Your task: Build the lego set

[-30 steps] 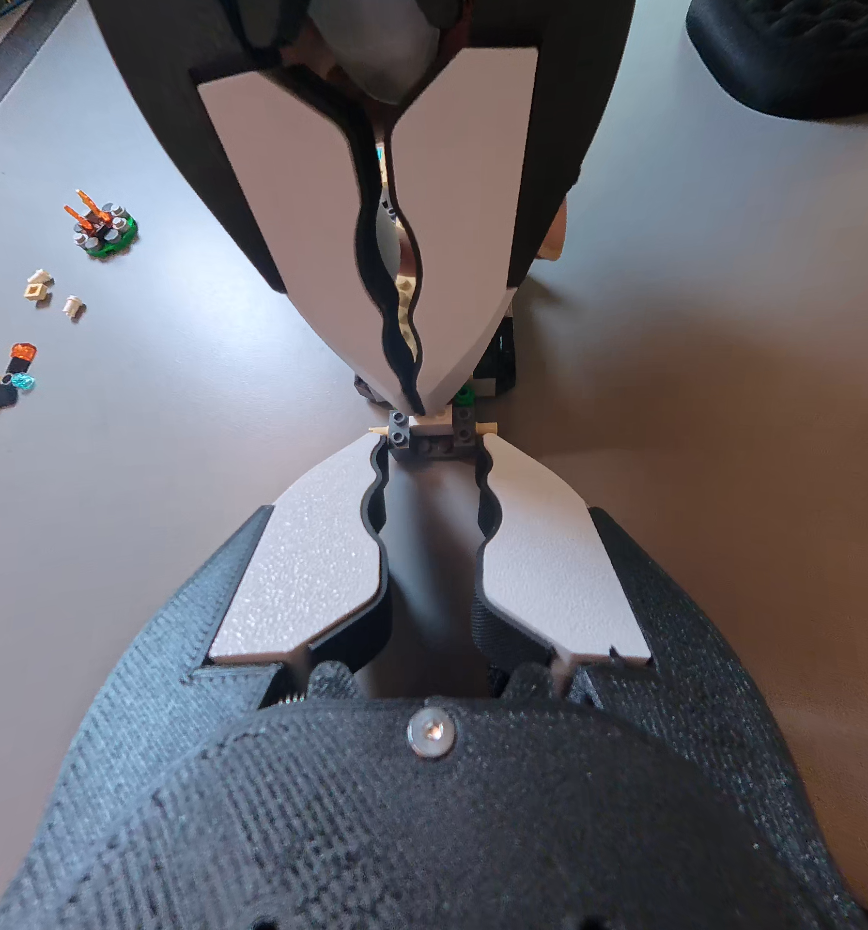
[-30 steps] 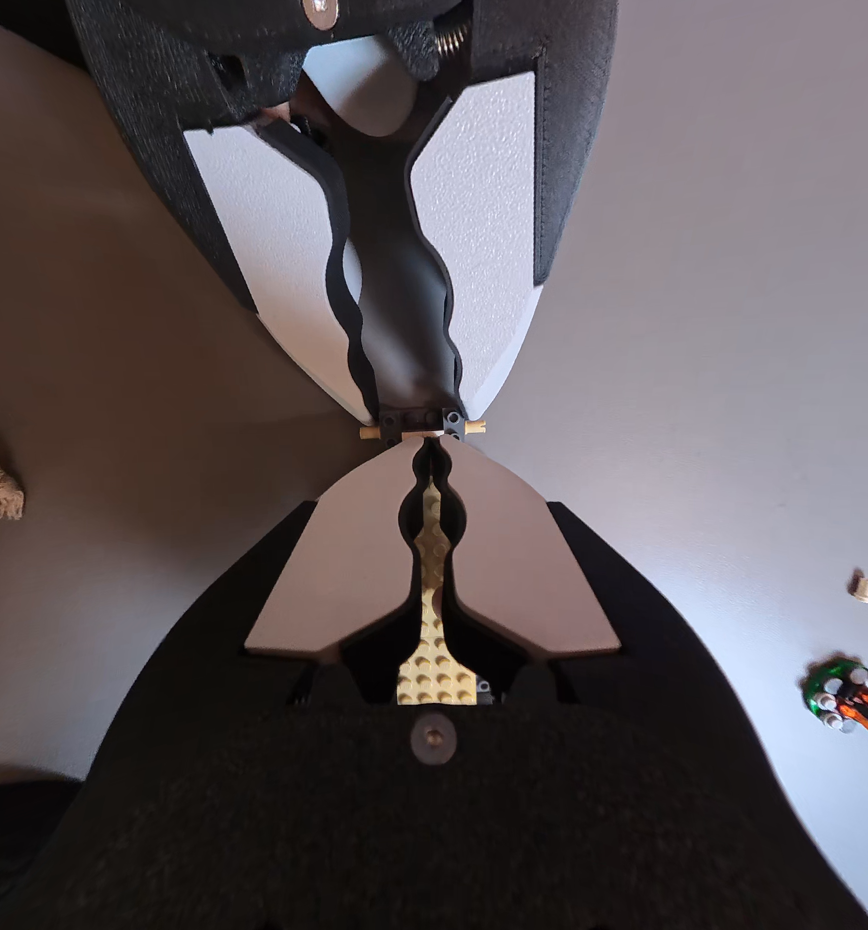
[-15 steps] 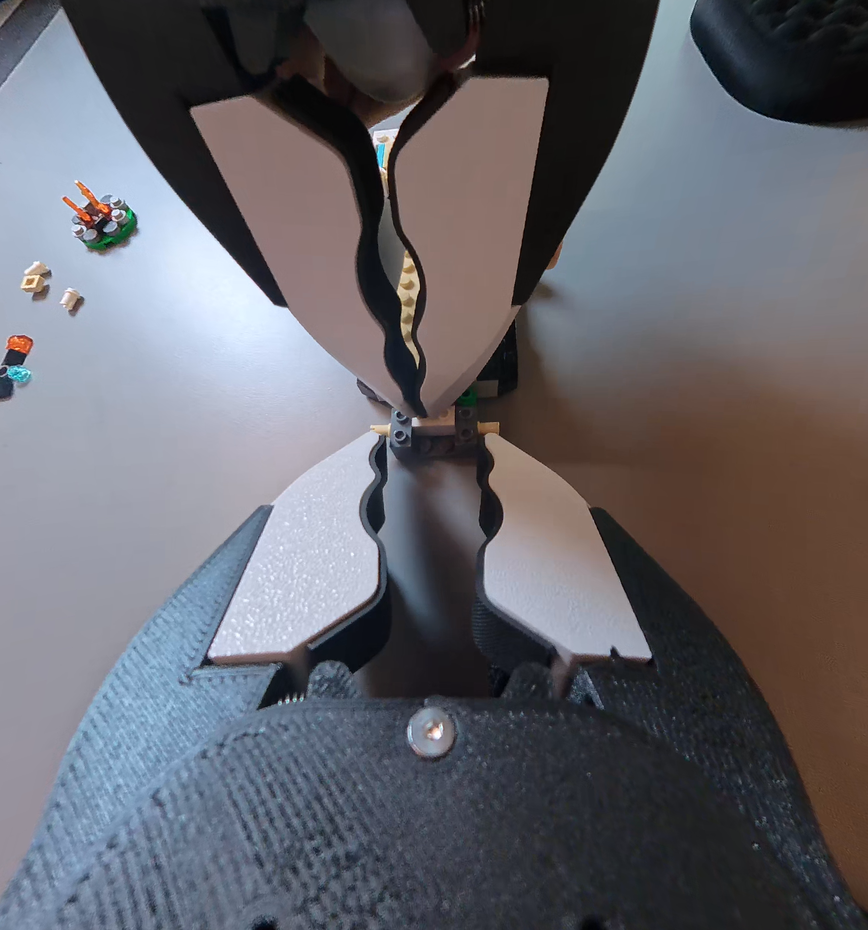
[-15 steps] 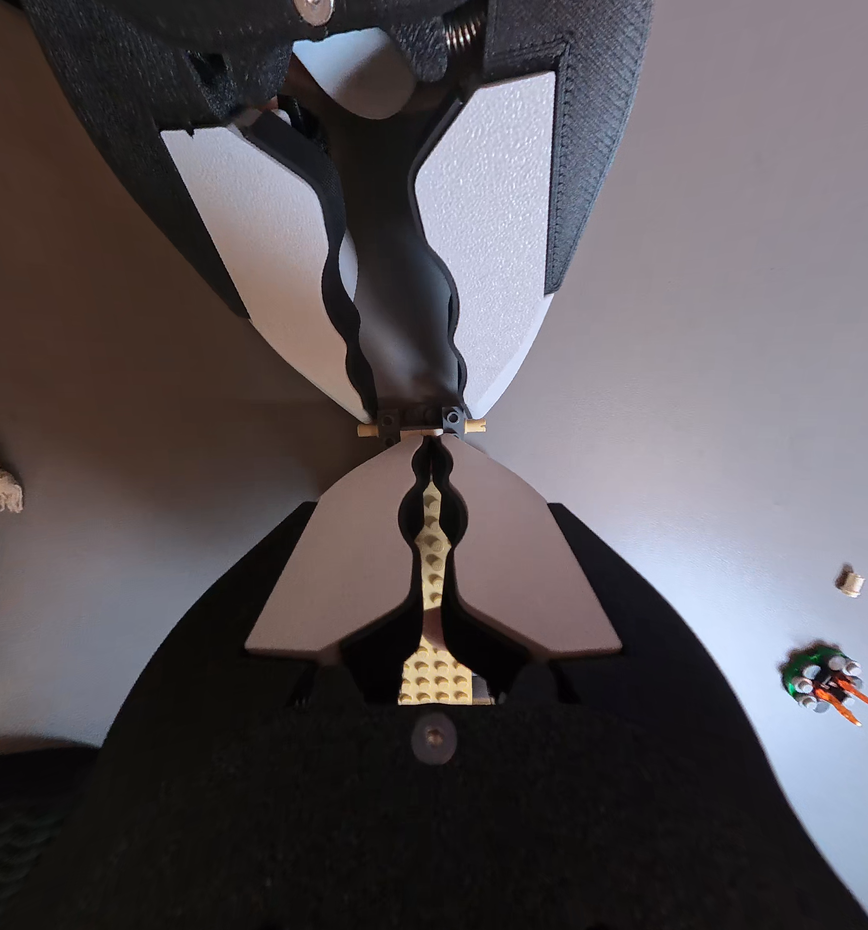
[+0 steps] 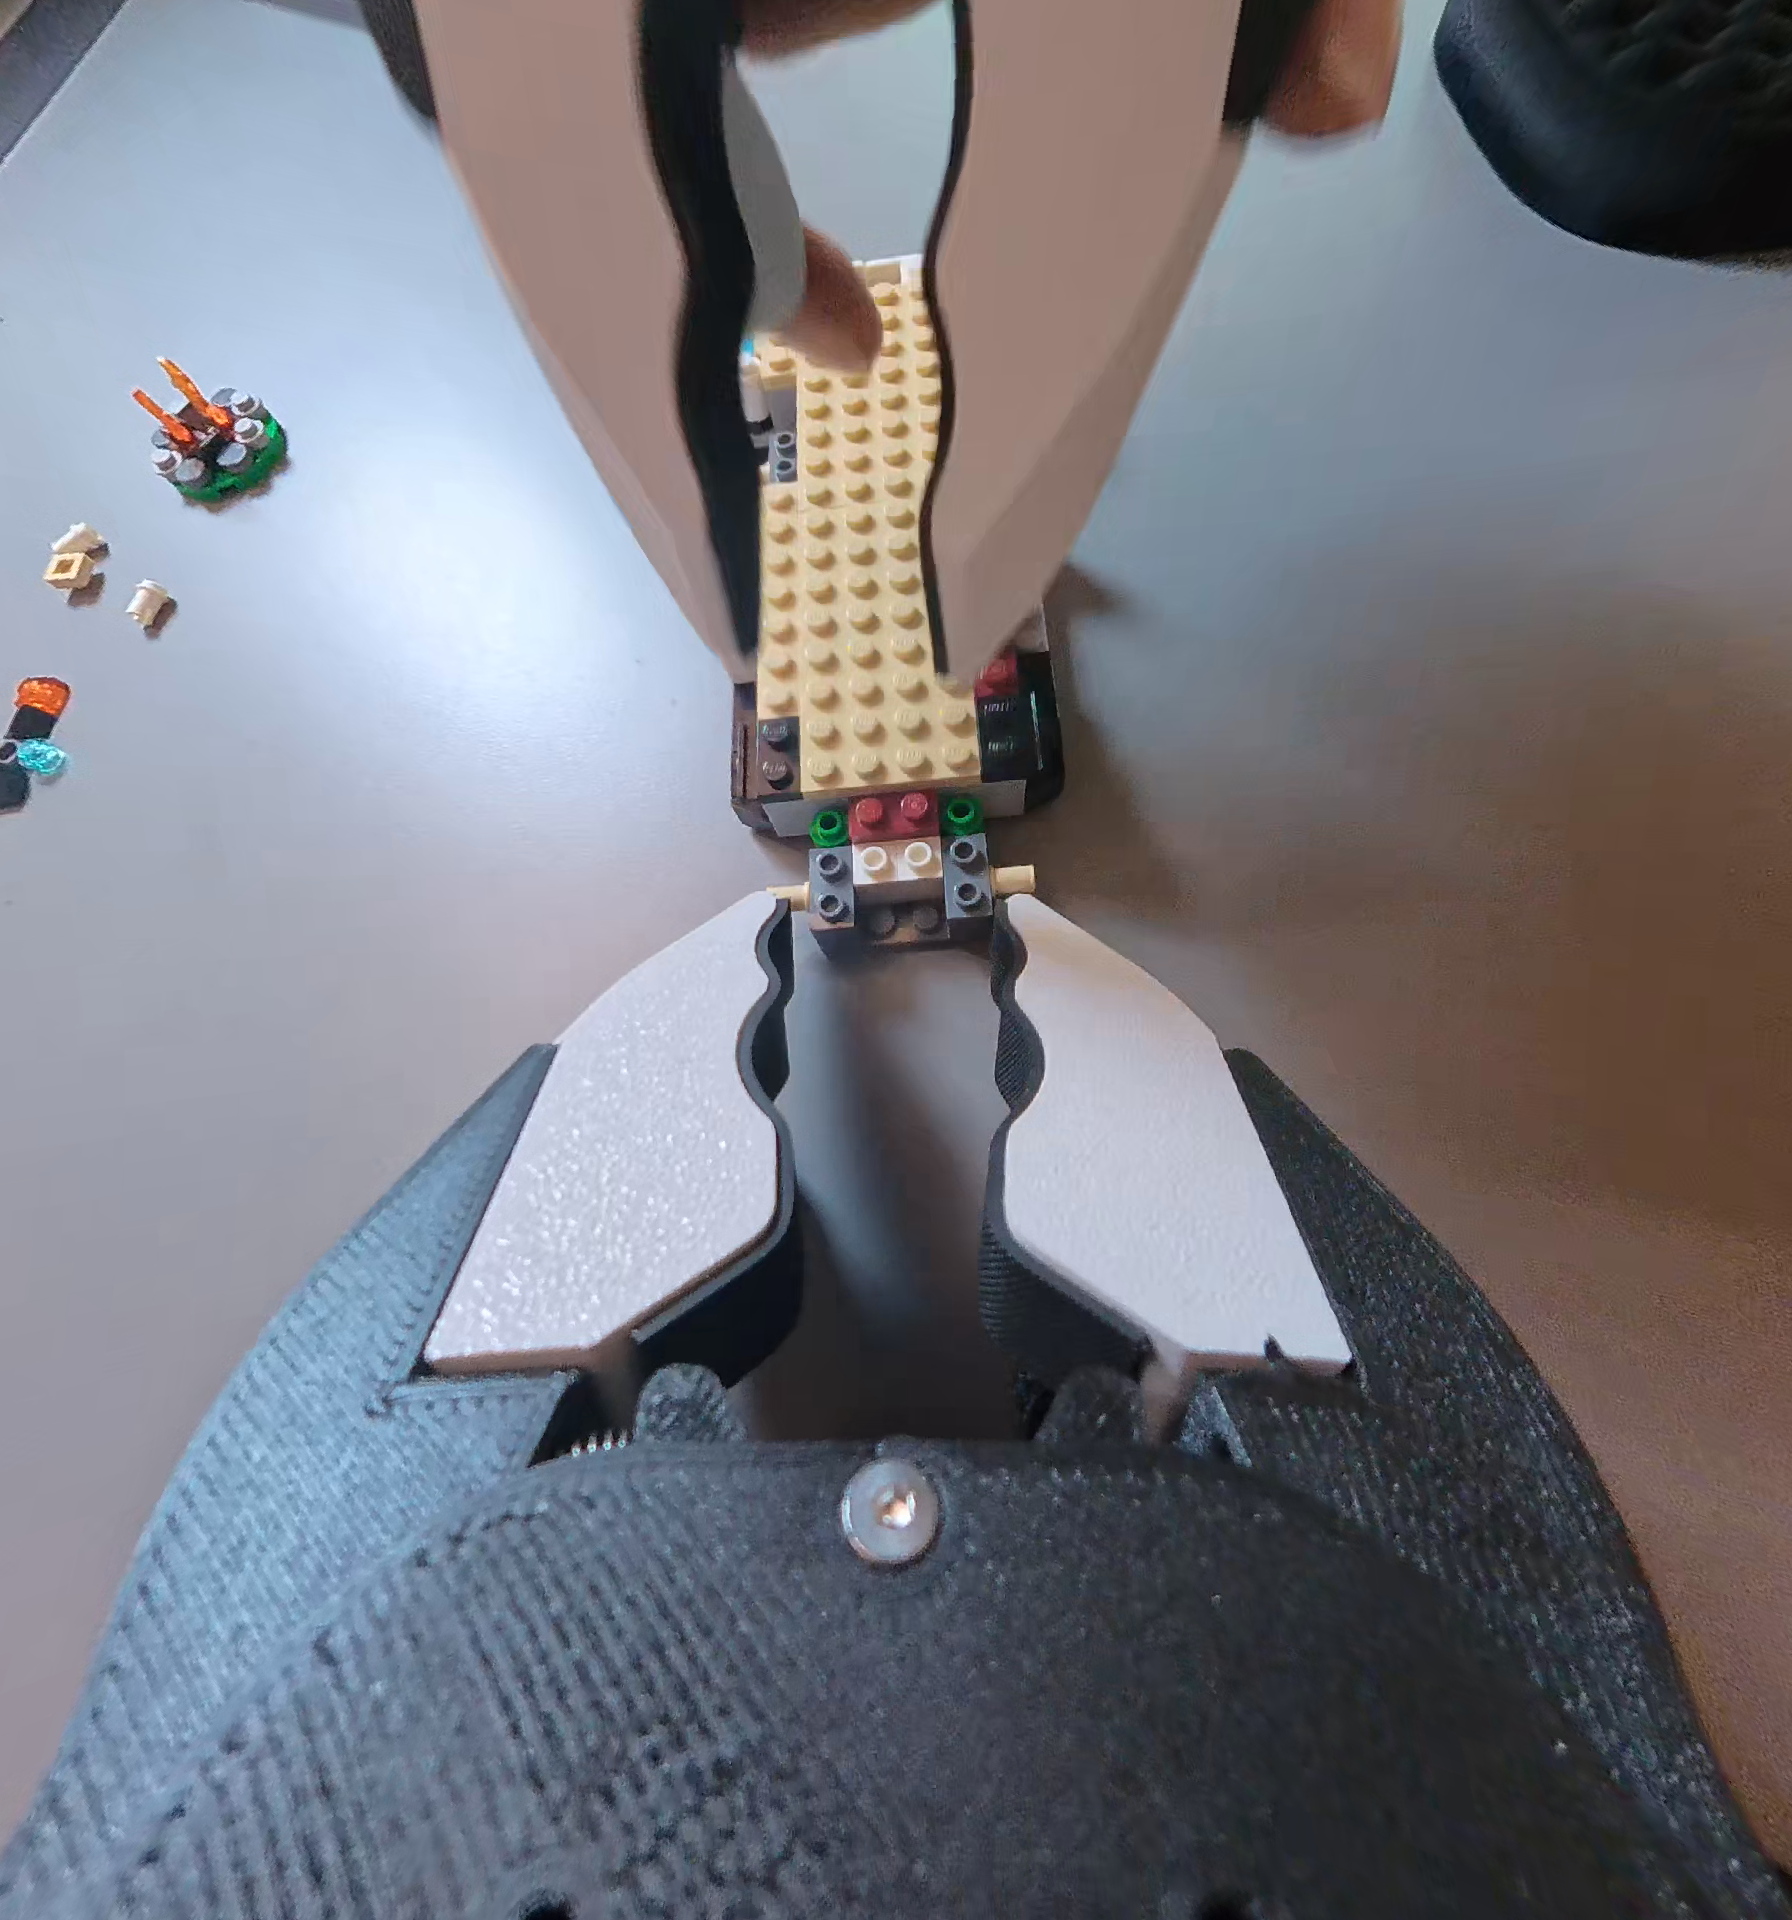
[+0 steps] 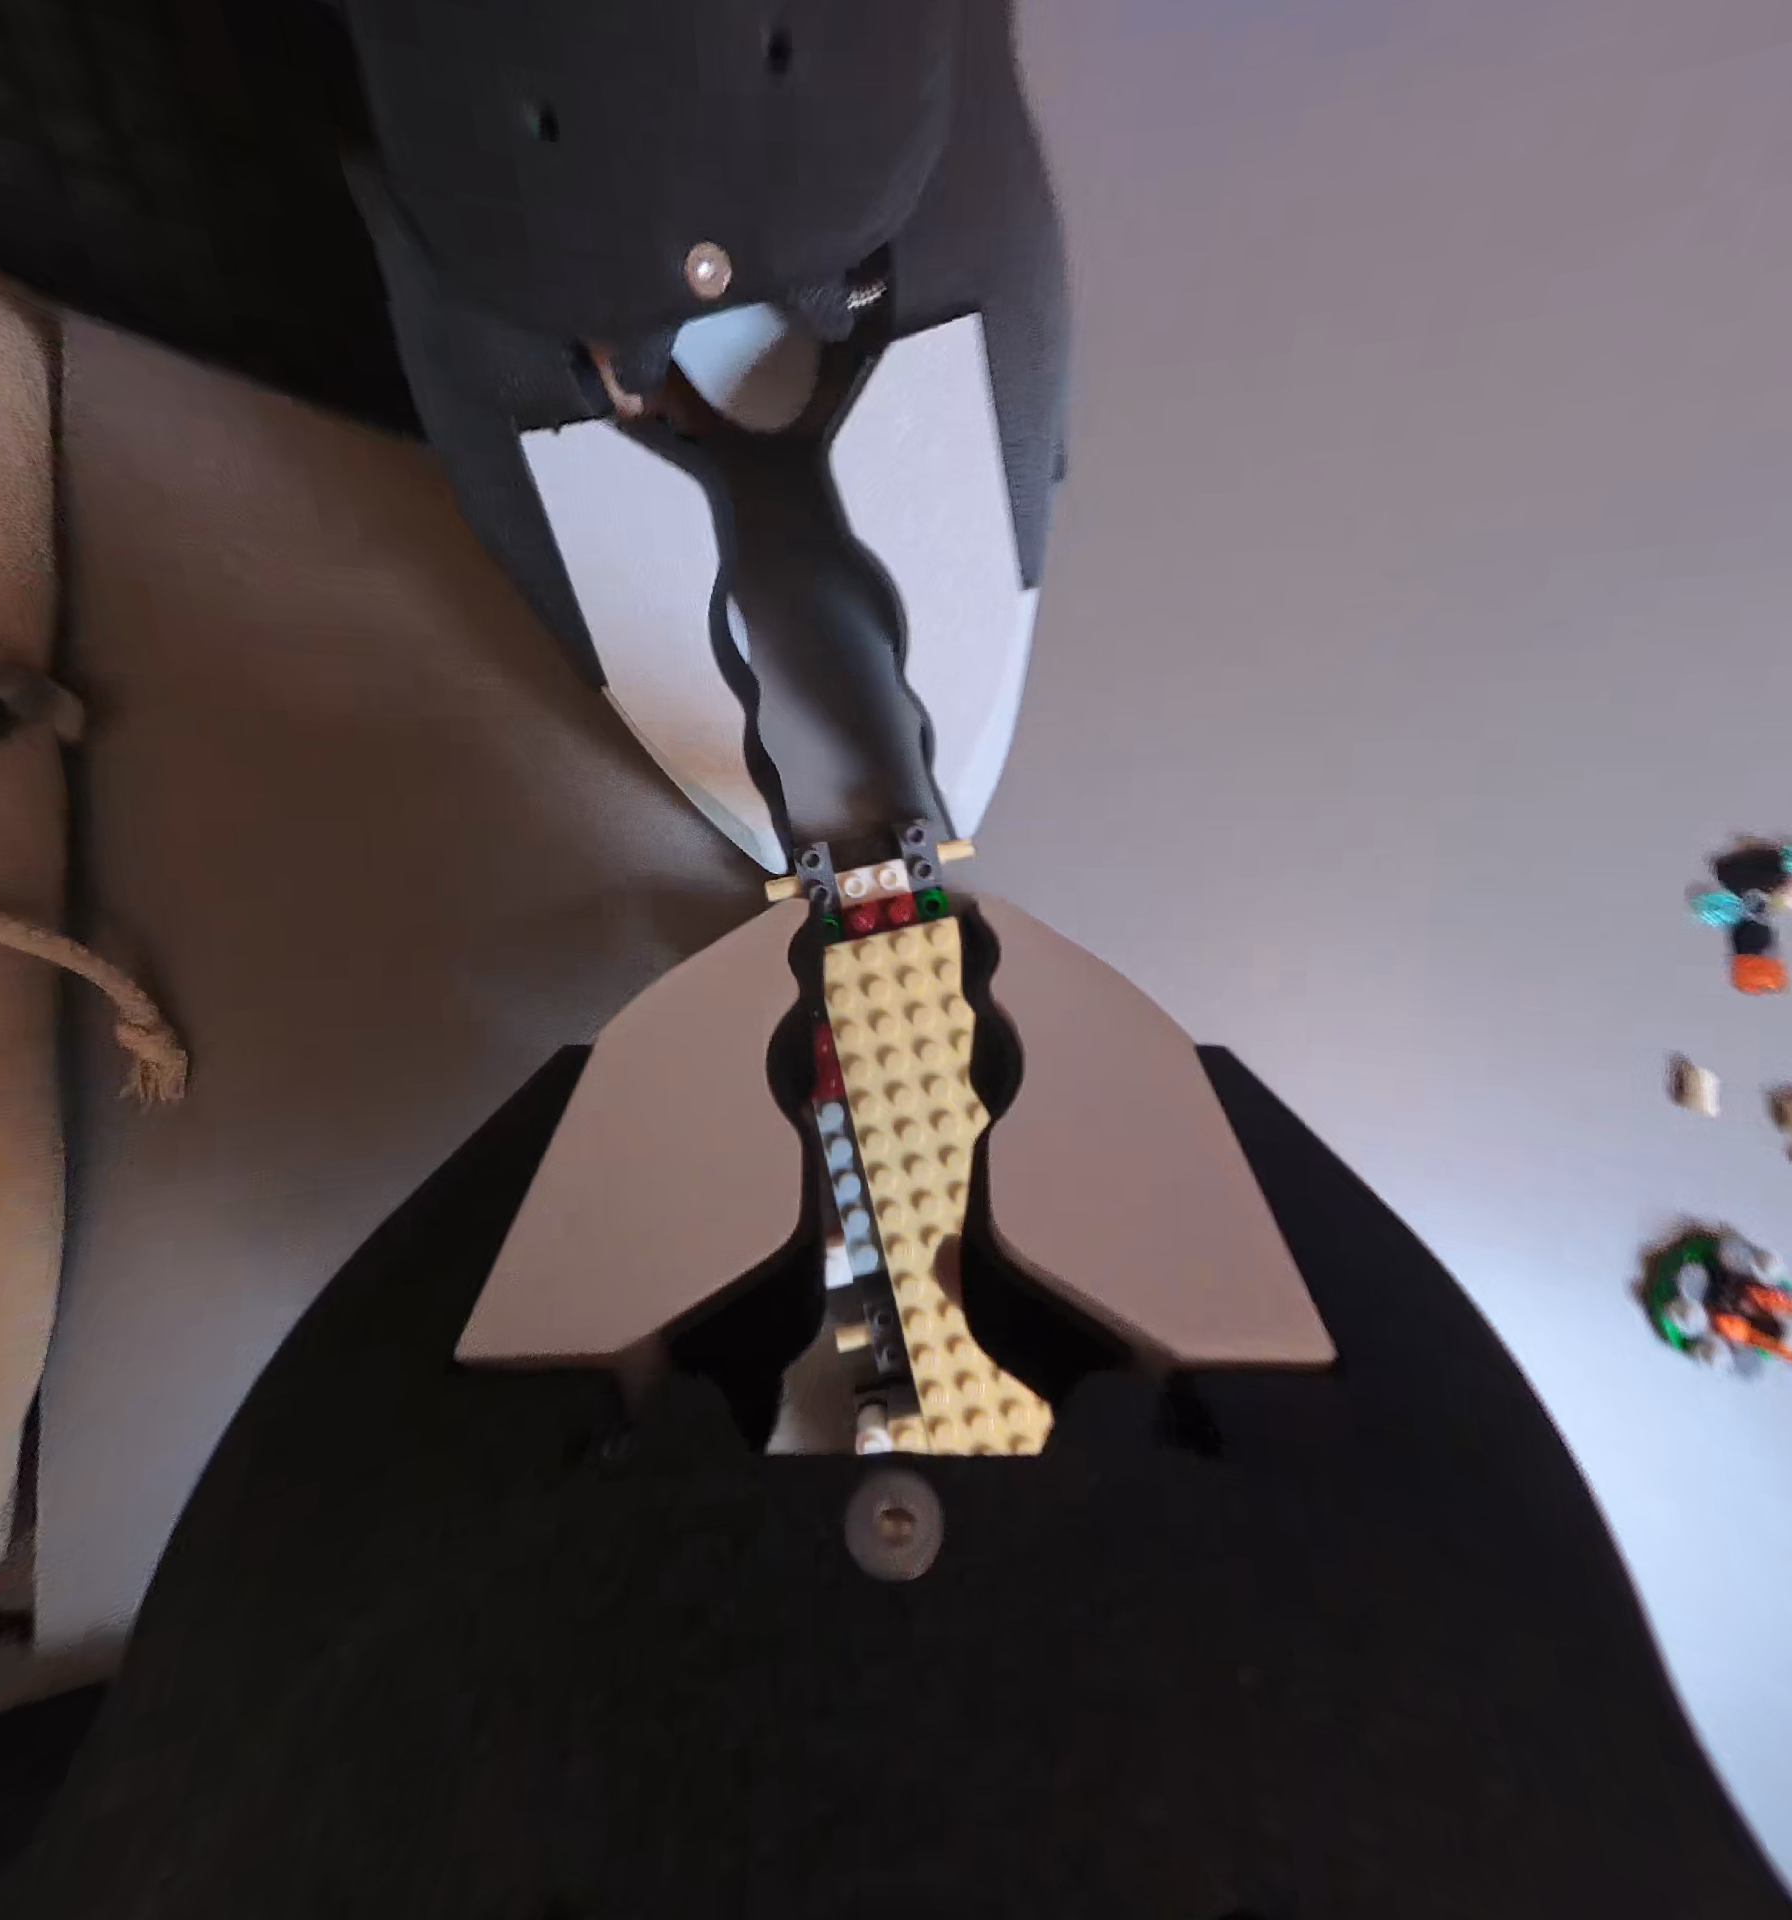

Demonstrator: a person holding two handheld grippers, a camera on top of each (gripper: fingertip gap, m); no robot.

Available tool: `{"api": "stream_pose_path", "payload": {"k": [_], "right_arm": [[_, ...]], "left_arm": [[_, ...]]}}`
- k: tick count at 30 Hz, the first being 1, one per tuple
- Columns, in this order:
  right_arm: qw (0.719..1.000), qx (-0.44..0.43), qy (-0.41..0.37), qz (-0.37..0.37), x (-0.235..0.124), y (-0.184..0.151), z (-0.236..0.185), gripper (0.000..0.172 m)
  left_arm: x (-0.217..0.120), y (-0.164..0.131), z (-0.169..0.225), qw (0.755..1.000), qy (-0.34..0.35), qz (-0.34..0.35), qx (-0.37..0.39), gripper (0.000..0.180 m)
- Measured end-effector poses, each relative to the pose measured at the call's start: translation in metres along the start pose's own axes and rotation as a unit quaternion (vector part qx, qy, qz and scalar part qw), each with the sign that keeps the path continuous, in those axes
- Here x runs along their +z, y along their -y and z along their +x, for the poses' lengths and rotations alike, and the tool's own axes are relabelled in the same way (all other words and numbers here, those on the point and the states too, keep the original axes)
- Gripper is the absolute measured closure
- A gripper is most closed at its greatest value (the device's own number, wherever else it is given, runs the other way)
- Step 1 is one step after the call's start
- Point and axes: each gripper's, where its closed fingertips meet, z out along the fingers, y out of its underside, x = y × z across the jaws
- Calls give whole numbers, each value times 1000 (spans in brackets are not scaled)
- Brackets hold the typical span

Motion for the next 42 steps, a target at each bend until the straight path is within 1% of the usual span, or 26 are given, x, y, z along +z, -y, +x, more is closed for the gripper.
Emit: {"api": "stream_pose_path", "payload": {"k": [2, 4, 7, 11, 13, 15, 18, 20, 24, 27, 30, 33, 37, 39, 41, 42], "right_arm": [[998, 23, -28, 44, -17, -6, 0, 137], [994, 37, -79, 62, -28, -22, 1, 132], [986, 43, -151, 48, -35, -56, -1, 124], [977, 56, -206, 28, -36, -94, -1, 118], [974, 70, -213, 29, -38, -108, 5, 115], [974, 80, -209, 40, -40, -115, 11, 113], [977, 92, -187, 49, -42, -123, 20, 108], [981, 95, -162, 48, -41, -126, 22, 103], [987, 86, -128, 51, -41, -127, 25, 101], [988, 61, -132, 46, -42, -121, 30, 96], [990, 17, -129, 53, -41, -97, 28, 89], [993, -26, -103, 60, -29, -68, 19, 84], [993, -65, -86, 39, -9, -52, 20, 80], [995, -65, -70, 39, -4, -49, 21, 81], [995, -73, -66, 36, -1, -48, 23, 93], [994, -75, -65, 37, -1, -48, 23, 93]], "left_arm": [[0, 0, 0, 1000, 1, 0, 1, 144], [0, 0, 0, 1000, 2, 1, 3, 144], [0, 0, 1, 1000, -1, 2, 5, 141], [2, 2, 3, 1000, -7, 0, 0, 130], [4, 3, 3, 1000, -5, -2, -3, 128], [6, 3, 2, 1000, 0, -8, -4, 129], [8, 5, 0, 1000, 12, -17, 7, 137], [9, 5, -2, 1000, 16, -21, 13, 139], [7, 7, -5, 999, 16, -28, 20, 140], [1, 11, -8, 999, 9, -32, 28, 140], [-7, 20, -12, 998, 1, -38, 47, 140], [-14, 32, -17, 996, -6, -48, 71, 140], [-21, 50, -20, 991, -10, -62, 115, 140], [-22, 55, -19, 989, -12, -70, 131, 140], [-23, 59, -18, 987, -15, -74, 141, 141], [-23, 60, -18, 986, -13, -78, 147, 141]]}}
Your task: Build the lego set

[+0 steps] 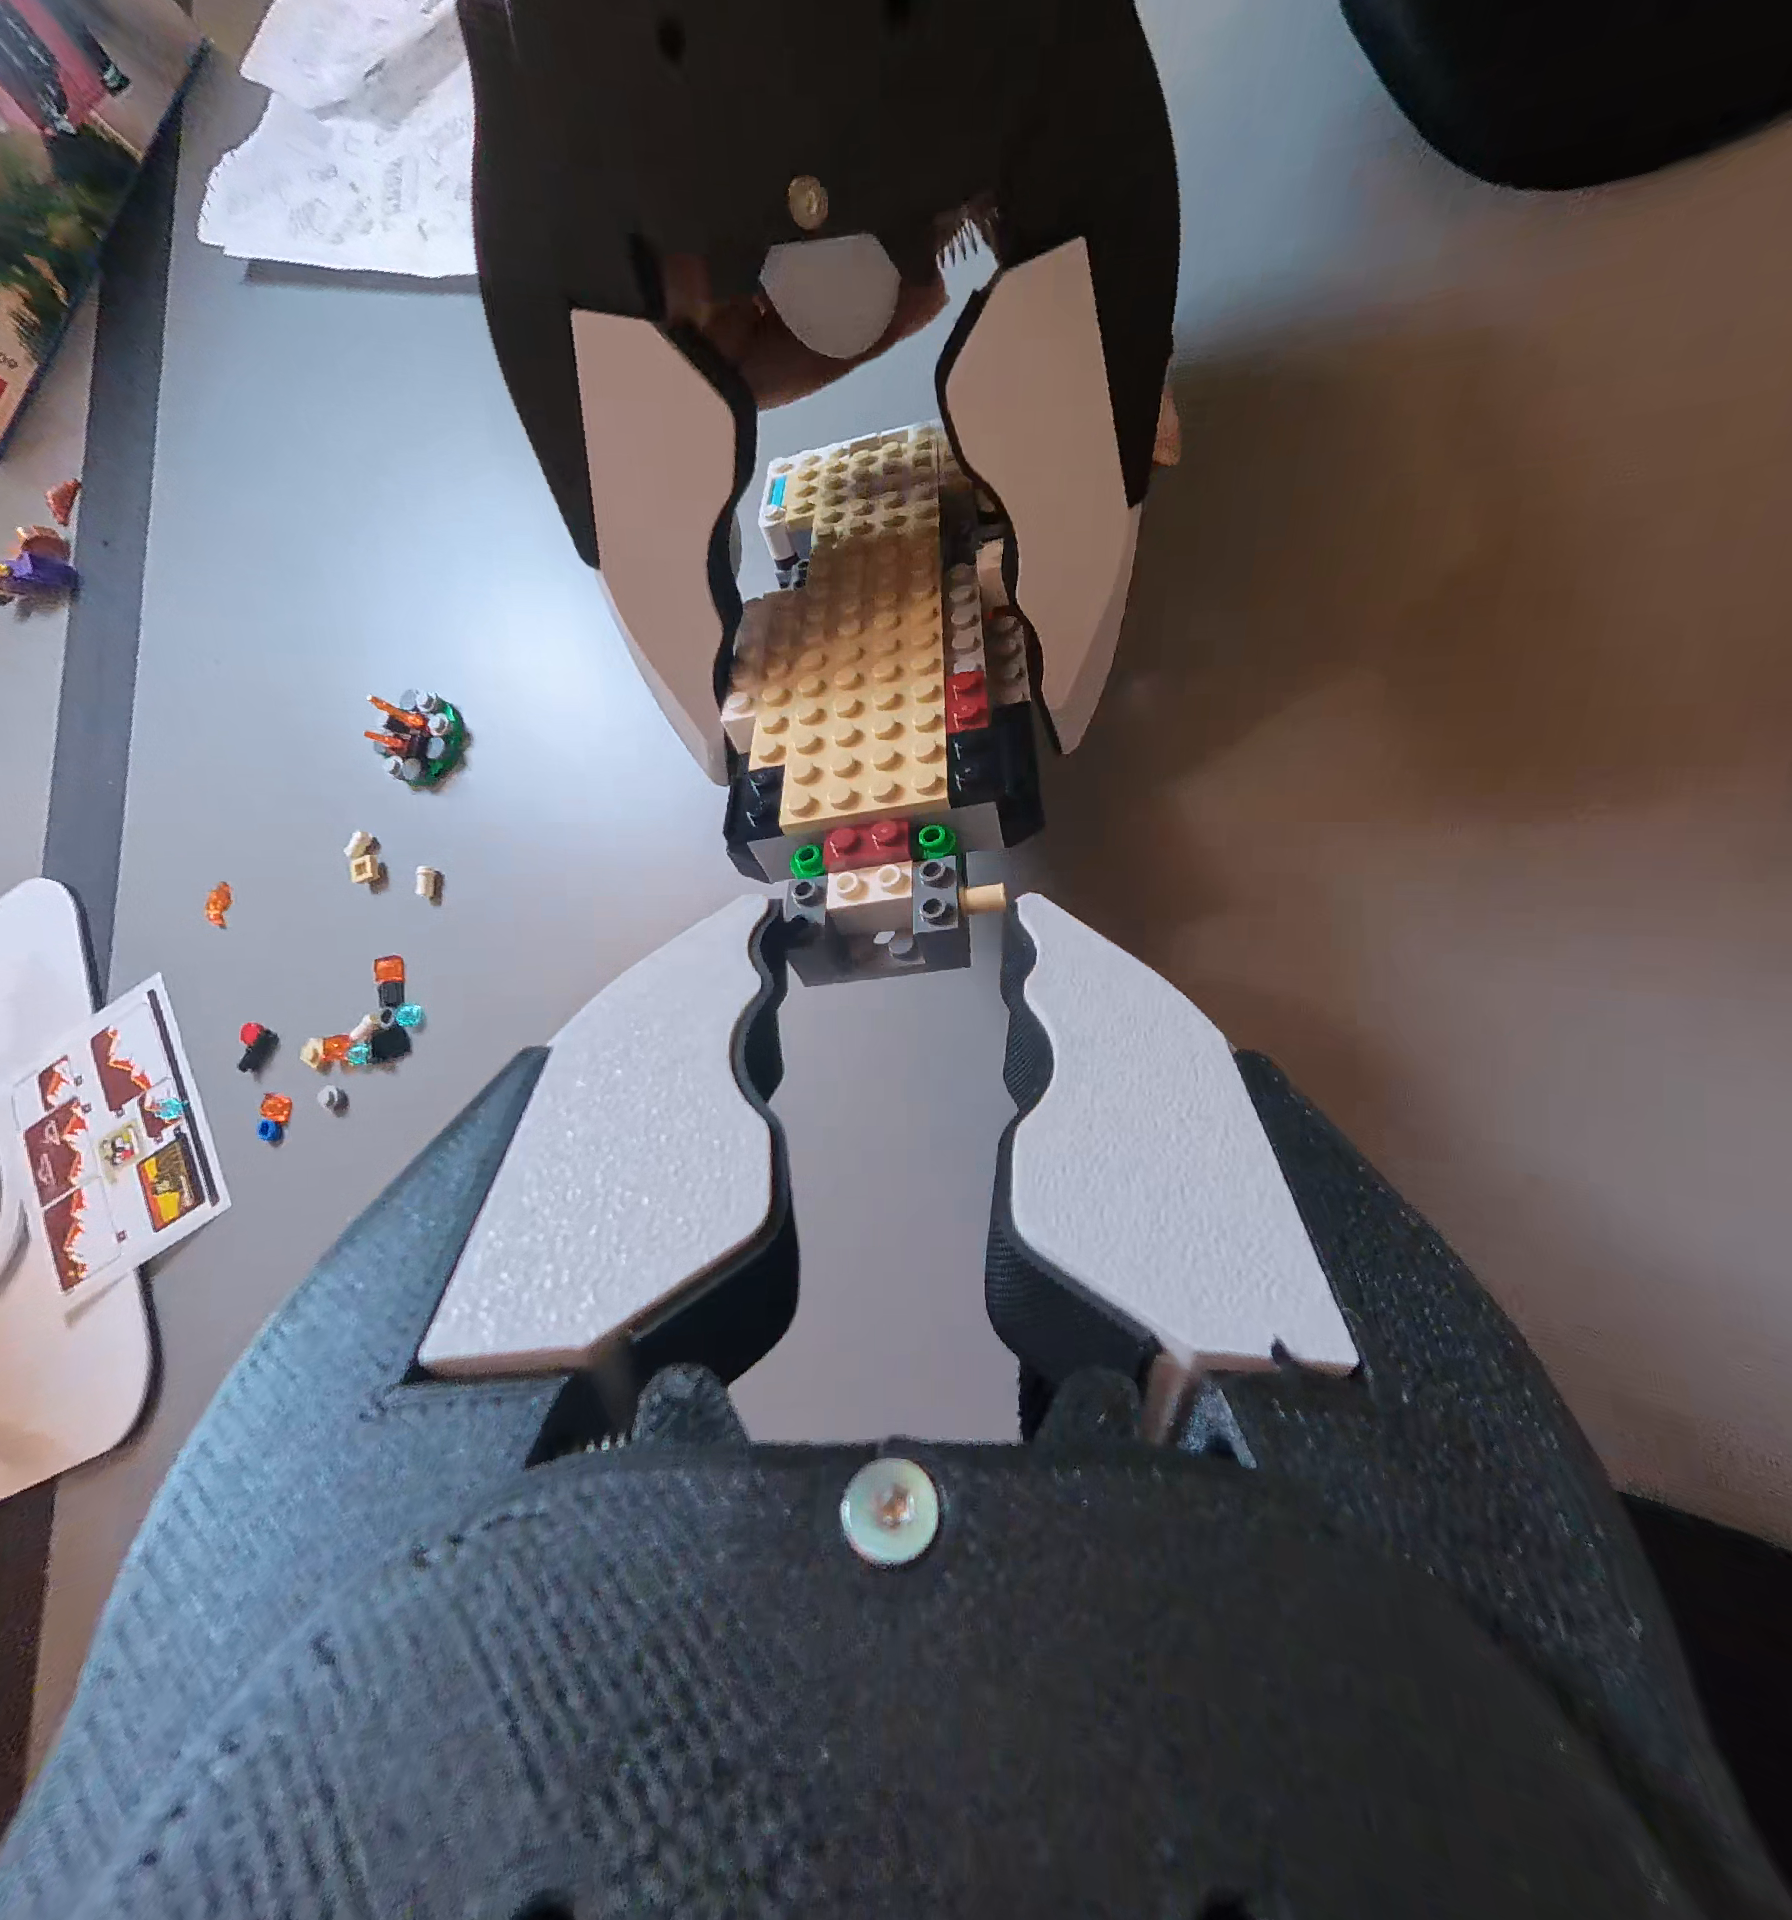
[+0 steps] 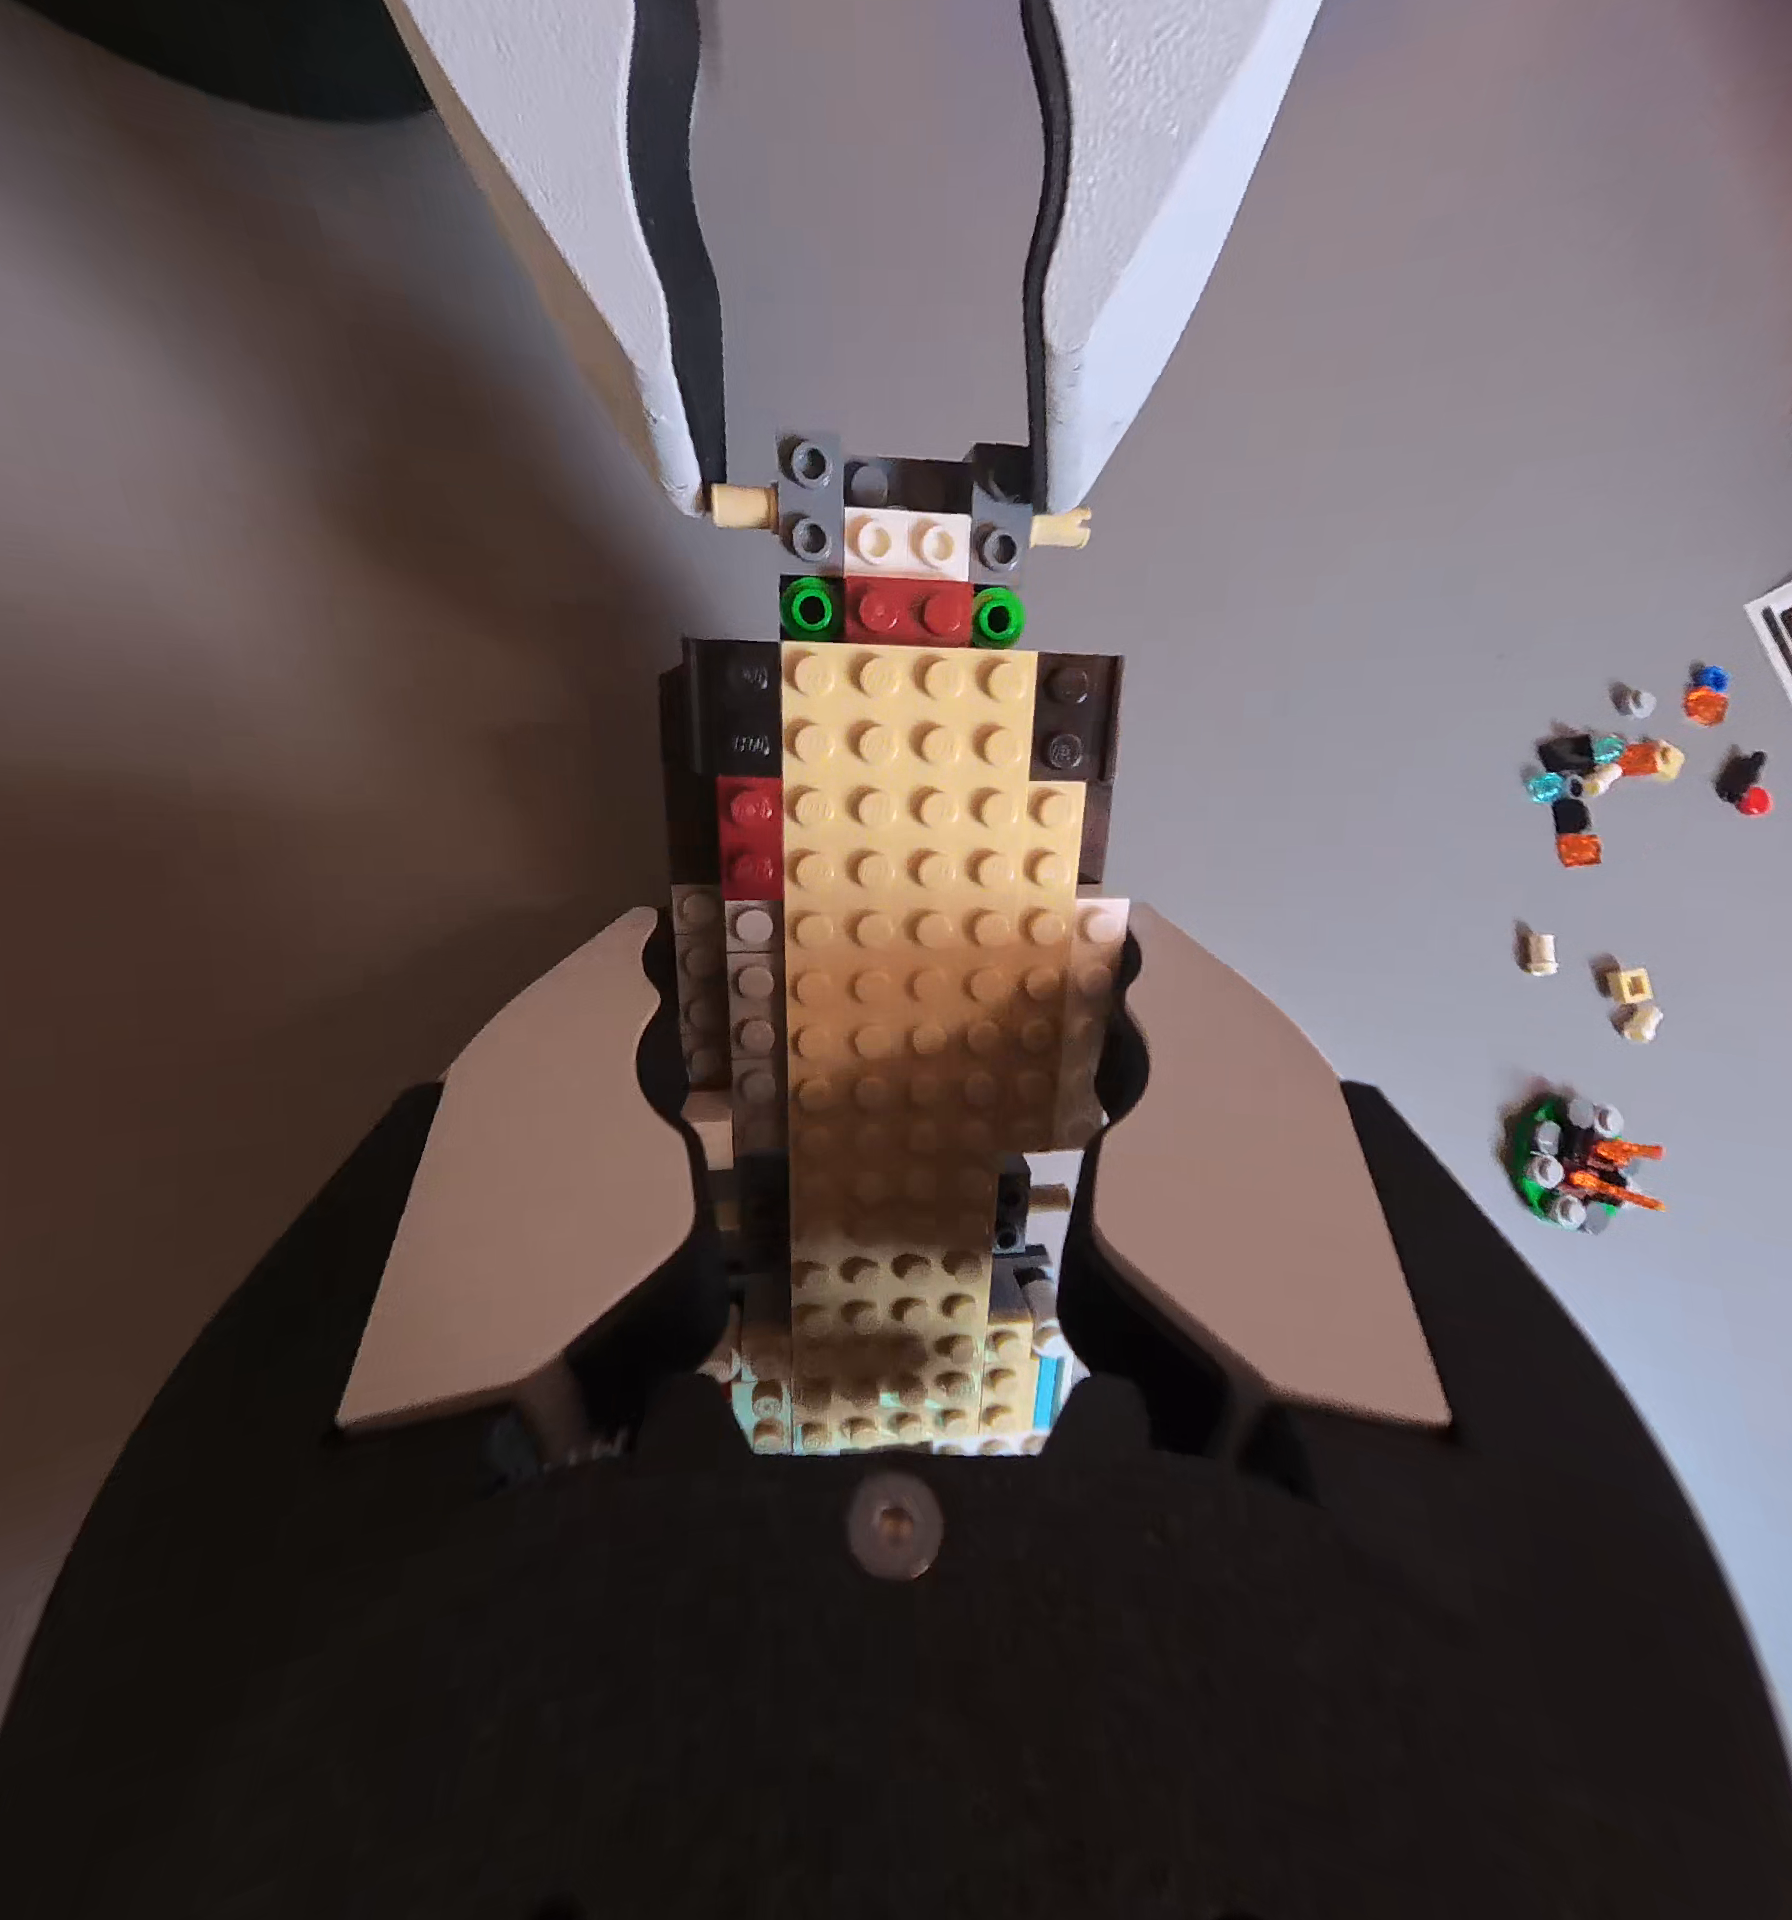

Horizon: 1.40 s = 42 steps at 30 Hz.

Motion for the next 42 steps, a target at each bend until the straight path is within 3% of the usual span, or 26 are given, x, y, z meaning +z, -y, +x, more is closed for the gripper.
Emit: {"api": "stream_pose_path", "payload": {"k": [4, 6, 11, 18, 42], "right_arm": [[999, 17, 39, 28, -5, 1, -6, 94], [995, 34, 75, 56, -10, 3, -11, 94], [971, 70, 198, 117, -29, 15, -29, 94], [944, 80, 286, 141, -33, 30, -43, 94], [934, 85, 313, 147, -36, 30, -49, 94]], "left_arm": [[-3, 8, 2, 999, 5, 31, 7, 141], [-7, 11, 3, 998, 13, 51, 20, 132], [-13, 23, 7, 986, 63, 73, 139, 133], [-20, 43, 12, 962, 89, 87, 243, 158], [-18, 43, 18, 957, 81, 84, 265, 164]]}}
